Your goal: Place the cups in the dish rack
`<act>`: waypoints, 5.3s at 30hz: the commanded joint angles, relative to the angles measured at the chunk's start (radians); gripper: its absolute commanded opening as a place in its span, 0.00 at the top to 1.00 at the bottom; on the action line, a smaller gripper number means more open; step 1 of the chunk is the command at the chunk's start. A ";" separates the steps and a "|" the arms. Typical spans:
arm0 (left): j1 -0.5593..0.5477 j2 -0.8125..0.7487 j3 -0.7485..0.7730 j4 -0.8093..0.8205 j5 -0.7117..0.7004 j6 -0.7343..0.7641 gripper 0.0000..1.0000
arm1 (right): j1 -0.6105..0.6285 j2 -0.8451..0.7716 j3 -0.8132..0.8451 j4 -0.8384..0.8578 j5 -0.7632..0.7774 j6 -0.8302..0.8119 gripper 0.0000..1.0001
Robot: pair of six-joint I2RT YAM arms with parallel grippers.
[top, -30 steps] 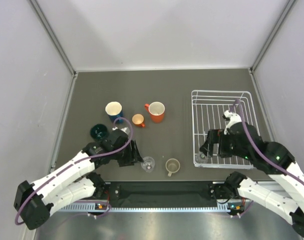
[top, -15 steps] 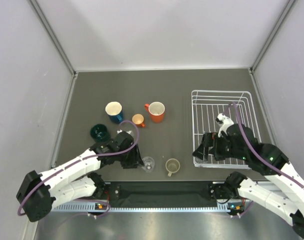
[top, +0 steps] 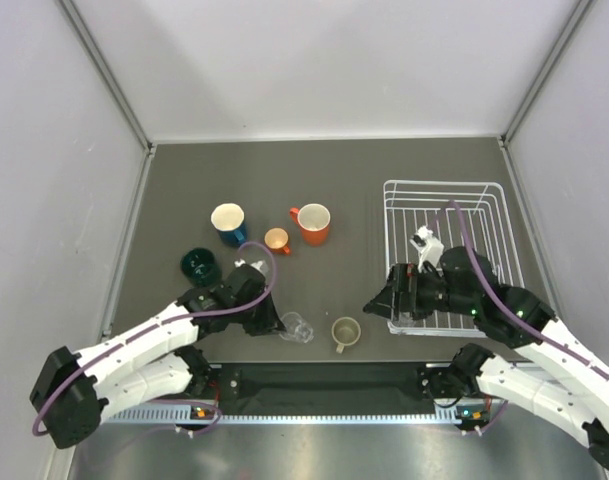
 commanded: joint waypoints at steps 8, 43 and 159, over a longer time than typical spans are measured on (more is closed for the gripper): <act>-0.004 -0.210 0.080 0.296 0.211 -0.060 1.00 | 0.146 0.044 -0.004 0.293 0.003 0.054 0.05; -0.004 -0.479 -0.196 1.091 0.327 -0.510 1.00 | 0.431 0.128 -0.019 0.850 0.079 0.041 0.21; -0.004 -0.555 -0.020 0.043 0.073 -0.149 0.12 | -0.023 0.257 -0.061 -0.415 0.556 0.022 0.54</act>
